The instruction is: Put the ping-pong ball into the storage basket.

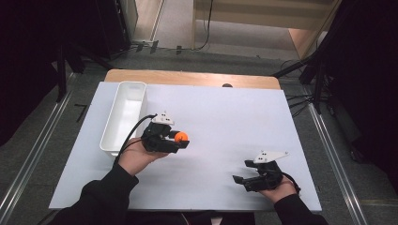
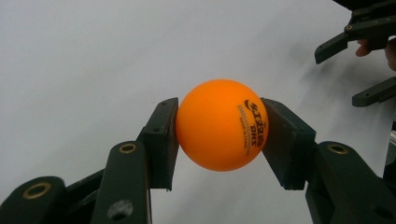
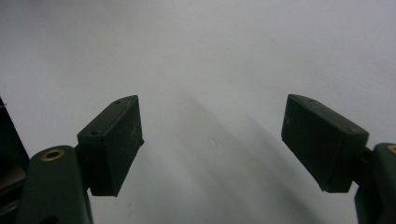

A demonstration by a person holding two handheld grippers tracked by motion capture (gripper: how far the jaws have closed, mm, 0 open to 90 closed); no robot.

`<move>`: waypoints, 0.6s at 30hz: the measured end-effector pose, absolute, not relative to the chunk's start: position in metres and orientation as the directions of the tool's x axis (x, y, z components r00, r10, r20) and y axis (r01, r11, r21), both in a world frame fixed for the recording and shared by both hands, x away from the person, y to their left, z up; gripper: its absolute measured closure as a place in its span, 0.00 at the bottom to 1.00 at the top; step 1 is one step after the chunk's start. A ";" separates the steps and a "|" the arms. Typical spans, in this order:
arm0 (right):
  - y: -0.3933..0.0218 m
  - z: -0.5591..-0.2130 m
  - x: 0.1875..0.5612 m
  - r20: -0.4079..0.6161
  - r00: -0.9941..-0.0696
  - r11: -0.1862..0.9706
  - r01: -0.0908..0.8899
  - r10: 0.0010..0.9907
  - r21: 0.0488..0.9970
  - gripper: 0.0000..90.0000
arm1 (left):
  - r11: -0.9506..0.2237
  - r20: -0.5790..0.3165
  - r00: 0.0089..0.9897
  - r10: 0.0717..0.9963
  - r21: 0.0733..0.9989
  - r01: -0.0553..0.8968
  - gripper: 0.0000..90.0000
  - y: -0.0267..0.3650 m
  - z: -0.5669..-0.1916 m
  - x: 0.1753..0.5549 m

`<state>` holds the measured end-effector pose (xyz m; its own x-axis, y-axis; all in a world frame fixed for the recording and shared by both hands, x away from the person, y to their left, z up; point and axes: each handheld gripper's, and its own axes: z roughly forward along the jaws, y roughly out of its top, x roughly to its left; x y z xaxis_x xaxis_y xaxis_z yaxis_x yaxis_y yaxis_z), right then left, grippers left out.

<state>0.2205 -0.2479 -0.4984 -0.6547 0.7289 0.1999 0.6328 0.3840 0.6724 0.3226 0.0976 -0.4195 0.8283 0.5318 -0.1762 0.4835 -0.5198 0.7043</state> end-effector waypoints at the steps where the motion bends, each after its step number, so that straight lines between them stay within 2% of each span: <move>1: -0.248 -0.498 0.221 0.201 -0.655 0.384 0.633 0.728 0.672 0.21 | -0.523 -0.174 0.830 0.531 0.703 0.482 0.56 0.097 -0.419 0.323; 18: -0.248 -0.498 0.220 0.205 -0.654 0.381 0.634 0.728 0.672 0.21 | -0.511 -0.172 0.815 0.553 0.703 0.495 0.56 0.103 -0.404 0.335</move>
<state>0.2204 -0.2481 -0.4982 -0.6544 0.7280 0.2045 0.6344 0.3813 0.6724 0.3351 0.1029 -0.4043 0.8154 0.5528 -0.1719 0.4948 -0.5113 0.7027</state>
